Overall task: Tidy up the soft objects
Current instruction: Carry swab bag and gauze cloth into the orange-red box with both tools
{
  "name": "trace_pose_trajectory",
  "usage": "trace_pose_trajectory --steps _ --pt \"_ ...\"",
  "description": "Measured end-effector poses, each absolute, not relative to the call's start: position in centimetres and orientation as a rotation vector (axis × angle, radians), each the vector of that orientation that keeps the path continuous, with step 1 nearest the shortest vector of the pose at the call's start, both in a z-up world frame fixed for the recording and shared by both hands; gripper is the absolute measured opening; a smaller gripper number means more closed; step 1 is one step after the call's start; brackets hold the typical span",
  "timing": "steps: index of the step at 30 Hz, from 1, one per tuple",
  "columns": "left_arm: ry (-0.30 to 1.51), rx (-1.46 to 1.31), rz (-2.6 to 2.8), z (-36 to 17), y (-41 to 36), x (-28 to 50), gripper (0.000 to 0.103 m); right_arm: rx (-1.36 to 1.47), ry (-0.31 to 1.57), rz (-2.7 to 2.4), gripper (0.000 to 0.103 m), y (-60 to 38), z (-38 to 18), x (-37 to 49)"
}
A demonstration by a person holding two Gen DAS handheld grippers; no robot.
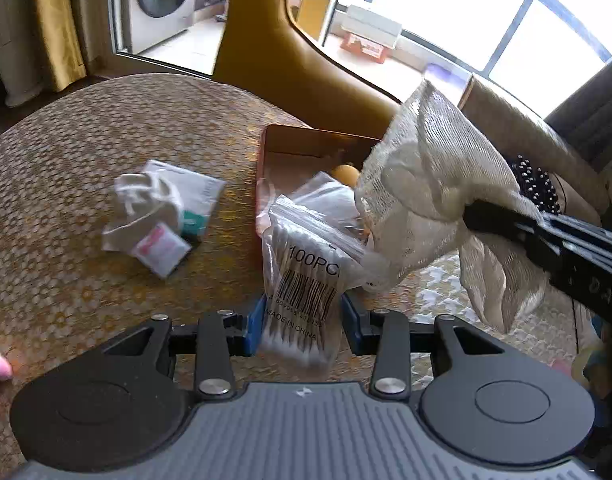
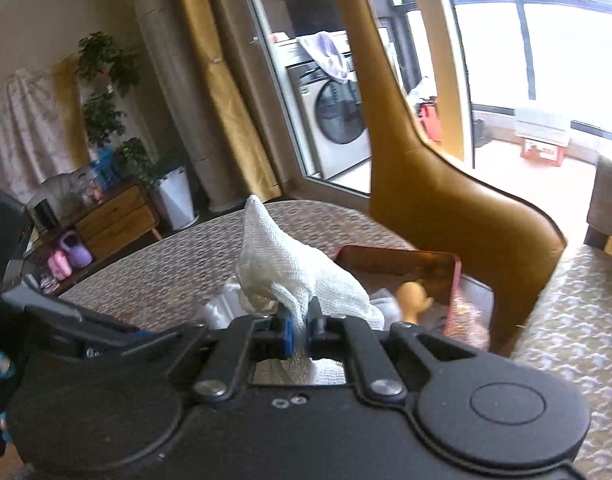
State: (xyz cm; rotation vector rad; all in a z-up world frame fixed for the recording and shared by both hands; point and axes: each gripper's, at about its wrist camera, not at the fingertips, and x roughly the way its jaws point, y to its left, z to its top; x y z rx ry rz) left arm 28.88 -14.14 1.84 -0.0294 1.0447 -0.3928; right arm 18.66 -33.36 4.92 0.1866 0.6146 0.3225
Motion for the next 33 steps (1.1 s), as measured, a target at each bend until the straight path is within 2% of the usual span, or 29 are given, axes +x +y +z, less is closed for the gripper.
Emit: trace_pose_trajectory --steps 17,33 --pt "1.025 -0.019 -0.350 -1.4 -20.3 36.6 0.039 0.198 0.626 0.186 0.006 -38.7 1.4 25.0" --pt "1.054 -0.054 -0.305 -6.6 -22.1 45.0 0.039 0.199 0.755 0.176 0.009 -37.1 -3.7 30.3"
